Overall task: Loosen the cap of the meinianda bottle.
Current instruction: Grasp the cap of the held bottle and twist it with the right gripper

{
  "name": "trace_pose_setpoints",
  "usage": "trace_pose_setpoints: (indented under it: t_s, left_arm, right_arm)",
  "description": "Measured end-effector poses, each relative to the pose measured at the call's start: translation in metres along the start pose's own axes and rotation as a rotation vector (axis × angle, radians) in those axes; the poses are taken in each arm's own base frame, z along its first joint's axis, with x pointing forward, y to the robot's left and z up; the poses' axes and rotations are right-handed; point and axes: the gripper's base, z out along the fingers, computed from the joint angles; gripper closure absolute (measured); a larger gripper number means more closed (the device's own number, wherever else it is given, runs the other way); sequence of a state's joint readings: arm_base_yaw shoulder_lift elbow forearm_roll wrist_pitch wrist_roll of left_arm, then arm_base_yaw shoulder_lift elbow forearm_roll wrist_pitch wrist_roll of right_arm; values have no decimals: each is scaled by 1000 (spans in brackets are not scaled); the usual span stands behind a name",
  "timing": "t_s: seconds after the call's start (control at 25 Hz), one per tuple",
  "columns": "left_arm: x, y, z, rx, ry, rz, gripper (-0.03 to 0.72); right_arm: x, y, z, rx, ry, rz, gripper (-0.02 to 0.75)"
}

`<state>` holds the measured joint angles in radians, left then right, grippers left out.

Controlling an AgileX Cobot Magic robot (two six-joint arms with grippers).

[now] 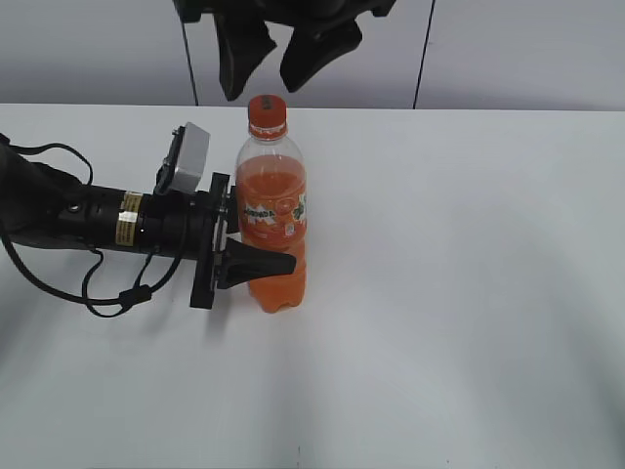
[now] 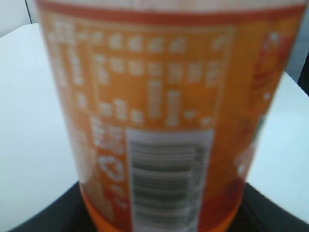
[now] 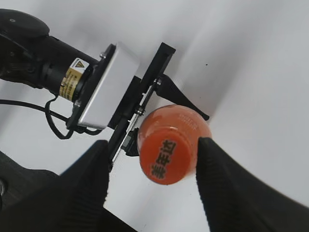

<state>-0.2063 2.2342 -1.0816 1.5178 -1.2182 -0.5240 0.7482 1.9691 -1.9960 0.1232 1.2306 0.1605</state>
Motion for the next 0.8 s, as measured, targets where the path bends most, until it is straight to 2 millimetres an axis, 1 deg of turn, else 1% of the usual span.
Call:
trace_pose_setpoints:
  t_s: [0.12, 0.48, 0.56, 0.68, 0.72, 0.8]
  left_arm:
    - [0, 0, 0, 0, 0, 0, 297]
    - [0, 0, 0, 0, 0, 0, 297]
    - [0, 0, 0, 0, 0, 0, 297]
    - [0, 0, 0, 1, 0, 1, 297]
    - [0, 0, 0, 1, 0, 1, 297]
    - [0, 0, 0, 1, 0, 1, 297]
  right_arm:
    - [0, -1, 9, 4, 19, 2, 300]
    - [0, -3, 23, 9, 46, 6, 303]
    - [0, -3, 24, 10, 48, 7, 339]
    - [0, -4, 24, 19, 48, 4, 446]
    - [0, -4, 24, 20, 48, 4, 458]
    - [0, -4, 24, 20, 48, -6, 458]
